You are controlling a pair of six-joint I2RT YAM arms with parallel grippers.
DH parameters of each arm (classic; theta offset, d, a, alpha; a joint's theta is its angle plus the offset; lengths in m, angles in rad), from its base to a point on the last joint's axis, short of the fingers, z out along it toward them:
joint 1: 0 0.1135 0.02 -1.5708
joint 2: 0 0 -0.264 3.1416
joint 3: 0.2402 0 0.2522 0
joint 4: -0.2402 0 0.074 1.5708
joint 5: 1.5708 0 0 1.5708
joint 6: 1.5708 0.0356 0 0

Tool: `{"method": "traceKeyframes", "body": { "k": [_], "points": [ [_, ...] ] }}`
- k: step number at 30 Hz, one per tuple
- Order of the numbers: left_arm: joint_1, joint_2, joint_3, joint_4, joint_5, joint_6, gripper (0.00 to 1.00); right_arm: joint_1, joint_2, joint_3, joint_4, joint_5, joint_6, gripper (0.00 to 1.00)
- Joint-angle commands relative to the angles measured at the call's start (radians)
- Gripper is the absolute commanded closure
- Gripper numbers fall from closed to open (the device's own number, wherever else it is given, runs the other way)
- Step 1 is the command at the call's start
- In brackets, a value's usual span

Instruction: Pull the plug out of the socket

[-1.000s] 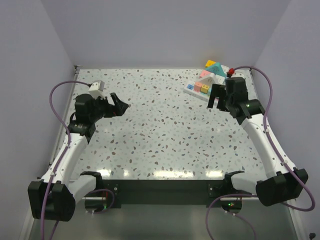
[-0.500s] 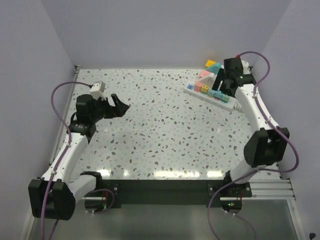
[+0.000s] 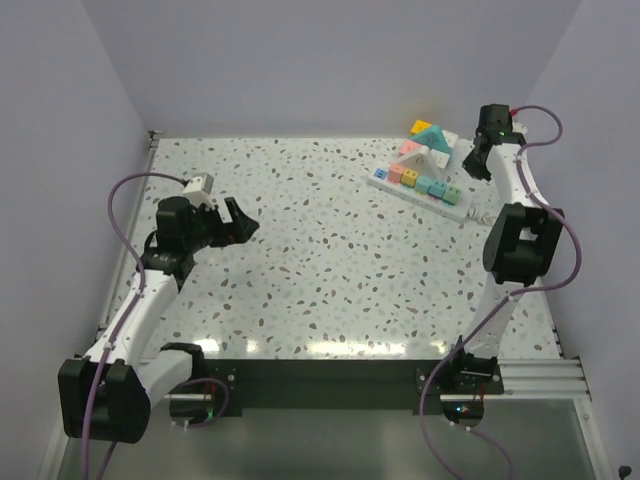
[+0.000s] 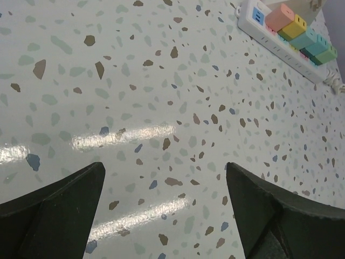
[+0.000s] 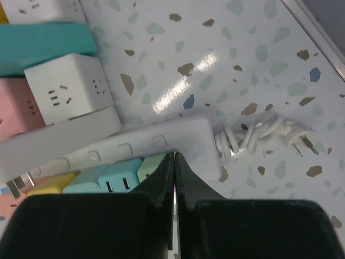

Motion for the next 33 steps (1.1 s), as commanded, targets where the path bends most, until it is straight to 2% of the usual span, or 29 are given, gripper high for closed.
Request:
{"method": "traceKeyframes", "body": {
  "k": [1,5,7,13,18,26,29,33],
  "points": [
    [-0.006,-0.014,-0.011,-0.003,-0.011,-0.025,0.0,-0.044,0.047,0.104,0.071,-0.045,0.034,1.0],
    [-0.007,0.006,-0.002,0.001,-0.012,-0.033,0.0,-0.062,0.265,0.323,-0.033,-0.116,-0.035,1.0],
    [-0.009,0.005,-0.002,0.004,-0.017,-0.045,0.0,-0.069,0.316,0.376,-0.076,-0.174,-0.071,1.0],
    [-0.019,0.0,-0.006,0.006,-0.018,-0.053,0.0,-0.076,0.387,0.372,-0.101,-0.321,-0.114,1.0],
    [-0.021,-0.001,-0.013,0.014,-0.018,-0.058,0.0,-0.07,0.264,0.148,0.01,-0.404,-0.137,1.0],
    [-0.029,0.016,-0.034,0.046,-0.011,-0.064,0.0,-0.006,0.157,-0.056,-0.064,-0.513,-0.16,1.0],
    [-0.038,0.014,-0.054,0.055,-0.012,-0.07,0.0,0.077,0.102,-0.17,-0.061,-0.568,-0.158,1.0],
    [-0.056,0.009,-0.072,0.057,-0.024,-0.074,0.0,0.264,0.016,-0.332,0.014,-0.608,-0.108,1.0]
  ]
}}
